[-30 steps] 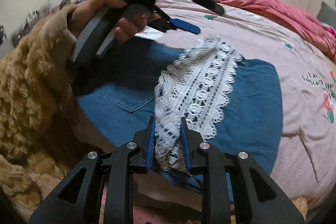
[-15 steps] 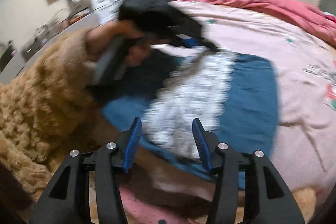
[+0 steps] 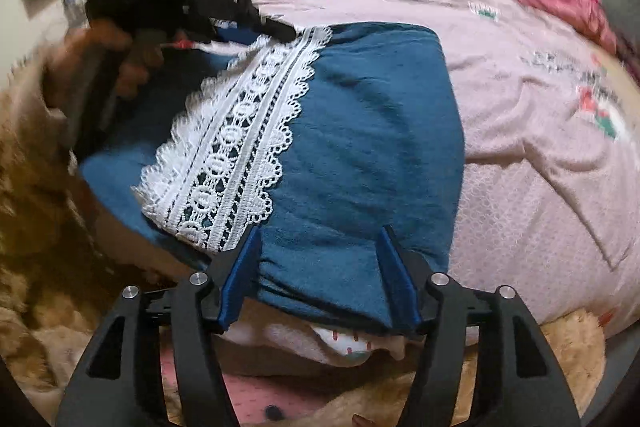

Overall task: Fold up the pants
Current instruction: 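Lay the folded leg flat and open both grippers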

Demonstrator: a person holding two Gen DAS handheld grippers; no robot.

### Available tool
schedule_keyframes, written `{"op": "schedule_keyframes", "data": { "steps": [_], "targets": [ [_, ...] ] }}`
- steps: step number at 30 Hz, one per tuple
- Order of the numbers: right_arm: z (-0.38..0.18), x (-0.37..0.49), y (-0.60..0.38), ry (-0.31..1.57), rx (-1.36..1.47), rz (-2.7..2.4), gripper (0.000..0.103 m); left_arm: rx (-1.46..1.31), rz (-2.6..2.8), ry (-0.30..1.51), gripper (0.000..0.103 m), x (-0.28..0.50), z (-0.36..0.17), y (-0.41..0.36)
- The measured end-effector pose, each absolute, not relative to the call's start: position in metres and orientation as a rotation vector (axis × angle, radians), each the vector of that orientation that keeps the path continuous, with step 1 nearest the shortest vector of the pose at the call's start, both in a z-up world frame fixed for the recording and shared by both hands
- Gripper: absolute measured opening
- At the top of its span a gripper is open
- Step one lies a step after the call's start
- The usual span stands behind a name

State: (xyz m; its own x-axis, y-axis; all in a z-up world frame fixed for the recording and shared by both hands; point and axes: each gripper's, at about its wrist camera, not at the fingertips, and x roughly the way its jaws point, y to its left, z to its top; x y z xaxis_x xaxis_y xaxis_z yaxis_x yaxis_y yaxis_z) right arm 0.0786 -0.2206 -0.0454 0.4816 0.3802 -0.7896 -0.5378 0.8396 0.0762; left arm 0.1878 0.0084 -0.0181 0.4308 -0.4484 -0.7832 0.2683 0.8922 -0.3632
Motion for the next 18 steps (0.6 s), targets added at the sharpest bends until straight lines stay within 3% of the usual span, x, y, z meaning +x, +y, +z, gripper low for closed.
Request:
{"op": "schedule_keyframes", "data": {
  "steps": [3,6,10,18],
  "targets": [
    [-0.042,0.078,-0.224,0.913,-0.166,0.583,0.060,-0.193,-0.421,0.988,0.038,0.166,0.002,0.013],
    [-0.035,0.080,-0.247,0.932,-0.025,0.630,0.060,-0.210,-0.405,0.953,0.047,0.138,0.018,0.016],
    [-0.023,0.078,-0.272,0.899,0.030,0.610,0.067,-0.265,-0.402,0.911,0.048,0.091,0.024,0.014],
    [-0.020,0.080,-0.295,0.875,0.046,0.578,0.067,-0.396,-0.369,0.937,0.048,0.024,-0.001,-0.008]
  ]
}}
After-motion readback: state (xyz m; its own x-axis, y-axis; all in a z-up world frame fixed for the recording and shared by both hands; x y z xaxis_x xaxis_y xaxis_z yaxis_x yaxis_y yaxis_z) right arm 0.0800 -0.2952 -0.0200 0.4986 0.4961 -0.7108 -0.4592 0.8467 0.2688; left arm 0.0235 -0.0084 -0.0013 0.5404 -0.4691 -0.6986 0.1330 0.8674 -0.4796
